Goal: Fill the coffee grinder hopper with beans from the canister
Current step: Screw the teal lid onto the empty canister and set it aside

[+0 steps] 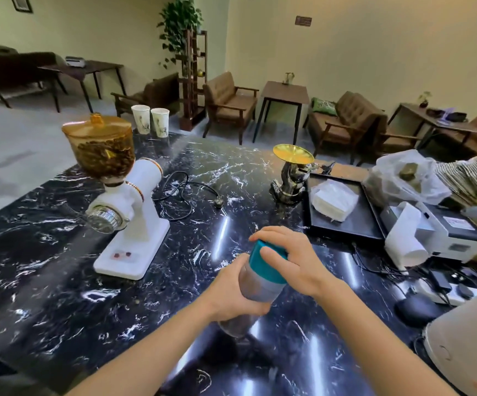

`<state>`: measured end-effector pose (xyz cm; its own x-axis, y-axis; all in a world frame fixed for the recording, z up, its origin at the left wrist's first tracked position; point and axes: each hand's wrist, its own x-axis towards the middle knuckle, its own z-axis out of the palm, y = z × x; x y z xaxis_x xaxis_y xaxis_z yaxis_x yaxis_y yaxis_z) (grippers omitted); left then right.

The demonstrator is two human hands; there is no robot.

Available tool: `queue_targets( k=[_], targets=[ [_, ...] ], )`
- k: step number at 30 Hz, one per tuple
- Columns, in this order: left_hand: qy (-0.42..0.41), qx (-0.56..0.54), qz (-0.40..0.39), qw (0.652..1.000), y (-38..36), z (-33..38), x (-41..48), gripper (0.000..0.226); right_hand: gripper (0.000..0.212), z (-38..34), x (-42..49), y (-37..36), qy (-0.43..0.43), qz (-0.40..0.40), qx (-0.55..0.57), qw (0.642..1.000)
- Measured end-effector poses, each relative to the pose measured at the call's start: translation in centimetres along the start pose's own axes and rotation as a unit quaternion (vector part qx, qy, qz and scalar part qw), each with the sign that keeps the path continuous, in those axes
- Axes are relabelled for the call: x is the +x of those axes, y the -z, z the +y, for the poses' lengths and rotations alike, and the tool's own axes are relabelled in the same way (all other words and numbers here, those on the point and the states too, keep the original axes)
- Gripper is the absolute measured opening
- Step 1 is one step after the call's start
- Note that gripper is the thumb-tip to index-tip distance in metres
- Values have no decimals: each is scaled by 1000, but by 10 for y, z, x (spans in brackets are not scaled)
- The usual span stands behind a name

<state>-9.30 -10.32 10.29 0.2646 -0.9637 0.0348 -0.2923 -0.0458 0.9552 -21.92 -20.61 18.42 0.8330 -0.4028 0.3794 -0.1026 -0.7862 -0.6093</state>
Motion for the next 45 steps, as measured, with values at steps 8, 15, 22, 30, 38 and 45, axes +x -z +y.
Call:
queue_targets(
  k=[8,15,22,30,38,45],
  targets=[
    [-26,-130,-83,988,12,12,9,74,33,-14,6,4,-41,81,66,994],
    [10,-24,-86,996,-6,-14,35,68,47,-5,5,9,-81,-49,-144,985],
    [-22,22,-136,990,-26,-10,31,68,39,13,-36,14,-135,5,-70,988],
    [-31,19,-151,988,-17,9,33,63,35,9,-35,26,-63,77,-40,994],
    [-6,-36,-155,987,-18,1,31,72,34,7,-35,14,-87,77,-61,991],
    [30,45,-71,996,-36,0,20,63,39,11,-45,-11,-178,107,-157,966]
  ],
)
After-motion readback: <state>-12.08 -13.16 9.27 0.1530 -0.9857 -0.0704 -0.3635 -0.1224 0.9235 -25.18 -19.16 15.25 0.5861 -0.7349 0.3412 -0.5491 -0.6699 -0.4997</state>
